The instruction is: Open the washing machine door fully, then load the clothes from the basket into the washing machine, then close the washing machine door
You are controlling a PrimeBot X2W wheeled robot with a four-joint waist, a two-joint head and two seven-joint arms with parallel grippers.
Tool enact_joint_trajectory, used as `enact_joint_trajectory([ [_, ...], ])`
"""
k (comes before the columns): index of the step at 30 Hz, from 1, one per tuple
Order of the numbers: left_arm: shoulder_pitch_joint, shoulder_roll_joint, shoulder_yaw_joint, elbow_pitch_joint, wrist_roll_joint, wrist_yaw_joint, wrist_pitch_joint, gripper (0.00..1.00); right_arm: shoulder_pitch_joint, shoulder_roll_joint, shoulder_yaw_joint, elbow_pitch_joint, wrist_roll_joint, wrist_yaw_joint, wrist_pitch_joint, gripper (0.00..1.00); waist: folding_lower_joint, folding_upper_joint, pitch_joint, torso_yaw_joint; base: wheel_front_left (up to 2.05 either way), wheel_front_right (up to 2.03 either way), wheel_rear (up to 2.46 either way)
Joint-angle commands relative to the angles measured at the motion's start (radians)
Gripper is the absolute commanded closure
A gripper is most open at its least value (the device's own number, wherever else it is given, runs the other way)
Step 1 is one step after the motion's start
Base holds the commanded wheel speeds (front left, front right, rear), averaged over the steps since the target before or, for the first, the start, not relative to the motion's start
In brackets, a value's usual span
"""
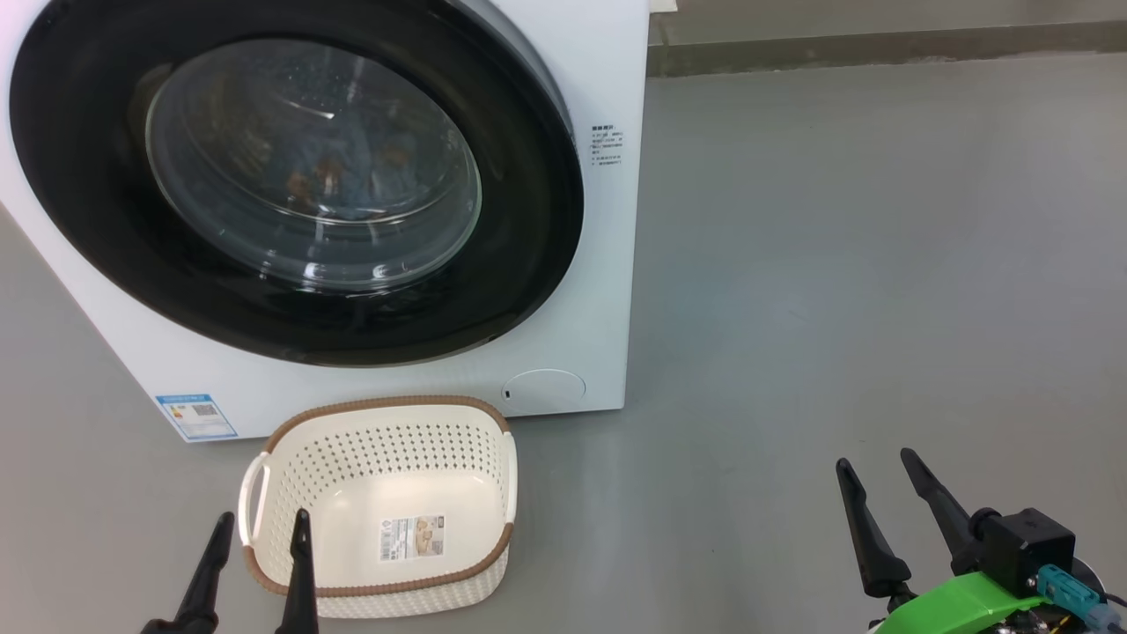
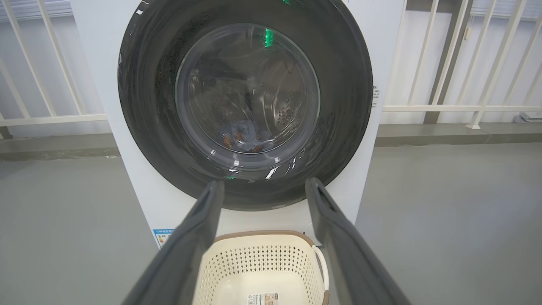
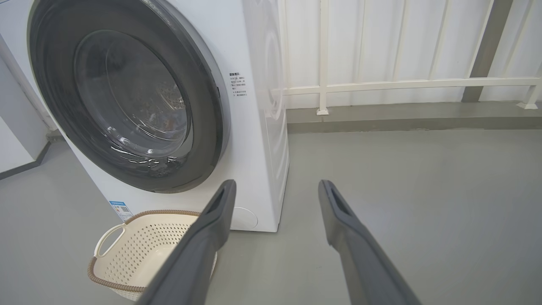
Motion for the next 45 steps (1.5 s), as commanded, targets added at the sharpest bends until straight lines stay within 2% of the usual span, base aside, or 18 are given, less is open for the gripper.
enact_joint_trajectory([
  [1, -0.014, 0.019, 0.028, -0.029, -0.005, 0.007, 0.001, 0.0, -0.007, -0.002, 0.022, -0.037, -0.005, -0.006, 0.001, 0.0, 0.0, 0.0, -0.003, 0.001, 0.0, 0.0, 0.0],
  [39, -0.026, 0.04, 0.005, -0.015, -0.019, 0.032, -0.004, 0.0, 0.014, -0.002, 0.027, -0.06, 0.018, -0.006, 0.025, 0.0, 0.0, 0.0, -0.01, 0.018, 0.0, 0.0, 0.0],
  [40, 0.0, 0.024, -0.026, 0.005, -0.01, 0.022, 0.0, 1.0, 0.027, 0.002, 0.0, -0.034, 0.01, 0.0, 0.021, 1.0, 0.0, 0.0, -0.01, 0.018, 0.0, 0.0, 0.0],
  [45, 0.014, 0.006, -0.03, 0.055, -0.021, 0.02, 0.004, 1.0, 0.032, 0.006, 0.0, 0.025, 0.022, 0.0, 0.022, 1.0, 0.0, 0.0, -0.009, 0.018, 0.0, 0.0, 0.0],
])
